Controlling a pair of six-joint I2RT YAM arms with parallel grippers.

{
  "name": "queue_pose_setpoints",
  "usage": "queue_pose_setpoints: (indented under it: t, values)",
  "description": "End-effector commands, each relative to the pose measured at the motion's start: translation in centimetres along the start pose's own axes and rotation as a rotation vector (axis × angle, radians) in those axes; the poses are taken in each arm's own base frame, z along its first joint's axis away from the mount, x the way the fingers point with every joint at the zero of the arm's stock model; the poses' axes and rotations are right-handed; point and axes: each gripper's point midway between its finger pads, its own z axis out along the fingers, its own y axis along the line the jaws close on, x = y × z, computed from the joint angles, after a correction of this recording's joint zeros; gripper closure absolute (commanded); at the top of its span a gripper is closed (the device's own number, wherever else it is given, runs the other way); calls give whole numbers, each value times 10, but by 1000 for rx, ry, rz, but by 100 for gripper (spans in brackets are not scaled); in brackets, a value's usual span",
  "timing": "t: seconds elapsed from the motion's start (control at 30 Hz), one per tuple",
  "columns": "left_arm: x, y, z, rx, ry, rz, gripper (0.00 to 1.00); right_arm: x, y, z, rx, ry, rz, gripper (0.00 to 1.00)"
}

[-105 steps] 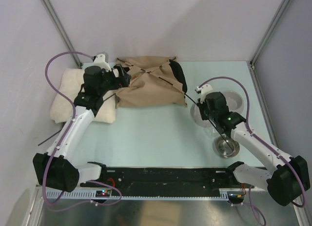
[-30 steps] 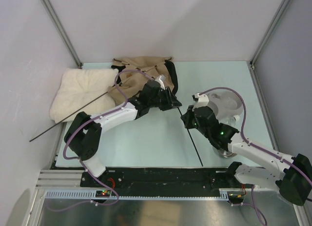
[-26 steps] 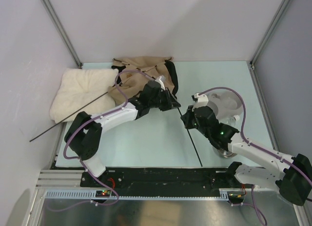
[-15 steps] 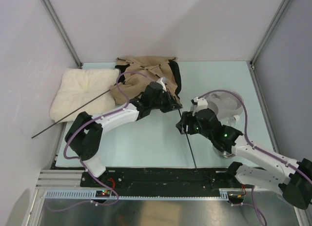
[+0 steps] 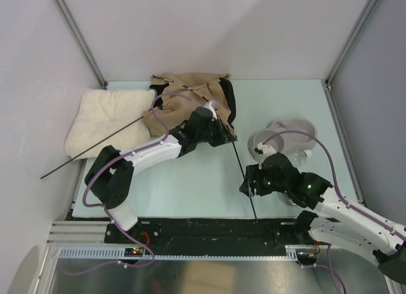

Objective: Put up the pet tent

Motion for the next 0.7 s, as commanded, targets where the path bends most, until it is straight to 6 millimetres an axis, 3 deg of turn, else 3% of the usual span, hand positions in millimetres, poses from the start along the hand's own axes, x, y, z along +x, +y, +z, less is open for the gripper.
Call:
queue_pose_setpoints:
  t: [0.0, 0.2, 0.47, 0.6, 0.67]
  values:
    - [-32, -41, -11, 98, -109, 65, 100, 46, -1, -6, -3, 199, 12, 38]
    - [-33, -43, -12, 98, -112, 65, 100, 73, -2, -8, 21, 296, 19, 44]
    - [-33, -38, -14, 78, -117, 78, 100, 84, 3, -12, 20, 317, 19, 61]
    - [-33, -38, -14, 74, -120, 84, 100, 87, 4, -10, 19, 330, 15, 75]
    - [-34, -38, -15, 74, -122, 84, 100, 88, 4, -8, 21, 333, 14, 92]
